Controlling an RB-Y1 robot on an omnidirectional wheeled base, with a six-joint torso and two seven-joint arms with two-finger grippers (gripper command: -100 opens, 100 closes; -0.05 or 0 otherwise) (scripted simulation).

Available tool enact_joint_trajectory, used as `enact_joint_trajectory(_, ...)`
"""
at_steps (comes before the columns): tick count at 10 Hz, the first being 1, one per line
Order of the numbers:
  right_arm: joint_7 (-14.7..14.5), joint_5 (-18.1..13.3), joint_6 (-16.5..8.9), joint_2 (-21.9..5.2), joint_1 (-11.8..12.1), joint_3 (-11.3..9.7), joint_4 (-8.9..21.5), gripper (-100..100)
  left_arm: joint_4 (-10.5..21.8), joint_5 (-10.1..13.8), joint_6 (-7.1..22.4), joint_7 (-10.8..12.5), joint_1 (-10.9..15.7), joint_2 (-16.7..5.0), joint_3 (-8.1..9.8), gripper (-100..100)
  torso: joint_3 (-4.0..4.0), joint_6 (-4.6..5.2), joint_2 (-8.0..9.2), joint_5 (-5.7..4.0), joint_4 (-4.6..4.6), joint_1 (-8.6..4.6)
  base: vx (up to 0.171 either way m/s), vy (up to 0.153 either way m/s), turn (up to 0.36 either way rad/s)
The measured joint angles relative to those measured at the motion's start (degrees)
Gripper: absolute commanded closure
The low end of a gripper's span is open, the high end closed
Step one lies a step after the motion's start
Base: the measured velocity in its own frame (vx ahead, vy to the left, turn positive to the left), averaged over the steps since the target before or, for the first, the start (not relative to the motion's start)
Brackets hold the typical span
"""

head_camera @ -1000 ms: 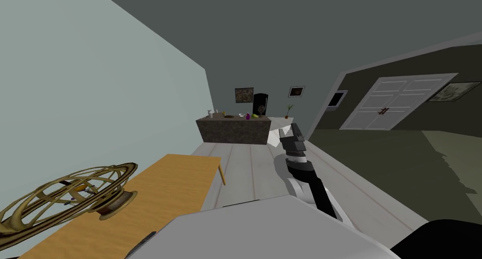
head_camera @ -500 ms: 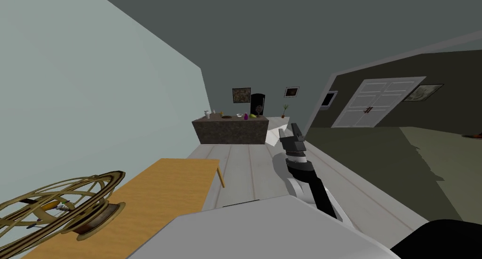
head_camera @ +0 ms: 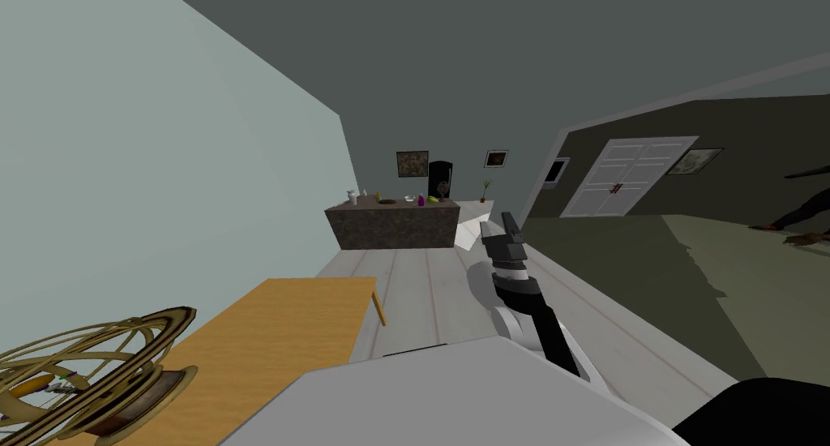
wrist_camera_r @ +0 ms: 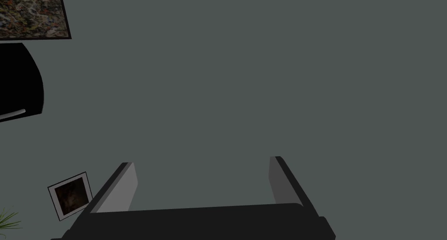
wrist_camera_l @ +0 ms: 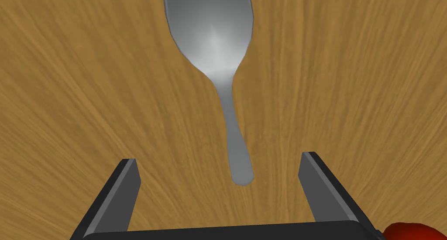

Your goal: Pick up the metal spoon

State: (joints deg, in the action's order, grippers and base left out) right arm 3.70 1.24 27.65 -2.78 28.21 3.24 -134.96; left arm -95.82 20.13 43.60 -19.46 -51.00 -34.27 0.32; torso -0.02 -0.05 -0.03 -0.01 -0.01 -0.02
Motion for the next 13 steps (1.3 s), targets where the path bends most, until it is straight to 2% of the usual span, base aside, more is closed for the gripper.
enact_joint_trajectory(1, 0.0, 0.0, 0.0, 0.0, 0.0, 0.0, 0.0, 0, 1.0, 0.5, 1.0, -0.8, 0.4, -0.5, -0.61, -100, -0.01, 0.0, -0.02, 0.0, 0.0, 0.0, 0.009, 0.012, -0.014)
enact_joint_trajectory(2, 0.0, 0.0, 0.0, 0.0, 0.0, 0.0, 0.0, 0, 1.1, 0.6, 1.2, -0.9, 0.4, -0.6, -0.68, 0, 0.0, -0.01, 0.01, -0.01, 0.0, -0.04, 0.0, 0.0, 0.0)
enact_joint_trajectory(3, 0.0, 0.0, 0.0, 0.0, 0.0, 0.0, 0.0, 0, 1.1, 0.6, 1.2, -0.9, 0.4, -0.6, -0.67, -100, 0.02, -0.01, 0.04, -0.02, 0.01, -0.07, -0.004, 0.011, -0.035)
enact_joint_trajectory(8, 0.0, 0.0, 0.0, 0.0, 0.0, 0.0, 0.0, 0, 7.2, -0.9, -1.6, -0.8, 3.5, 1.6, -2.16, -100, 0.05, -0.01, 0.09, 0.01, 0.02, 0.01, -0.009, 0.023, -0.028)
enact_joint_trajectory(9, 0.0, 0.0, 0.0, 0.0, 0.0, 0.0, 0.0, 0, 7.4, -1.0, -1.8, -0.8, 3.6, 1.6, -2.2, 100, 0.04, -0.01, 0.08, -0.01, 0.02, -0.04, 0.0, 0.0, 0.0)
enact_joint_trajectory(13, 0.0, 0.0, 0.0, 0.0, 0.0, 0.0, 0.0, 0, 7.4, -1.0, -1.7, -0.8, 3.4, 1.5, -2.09, 100, 0.03, 0.12, -0.01, 0.27, 0.08, 0.21, -0.002, 0.002, 0.006)
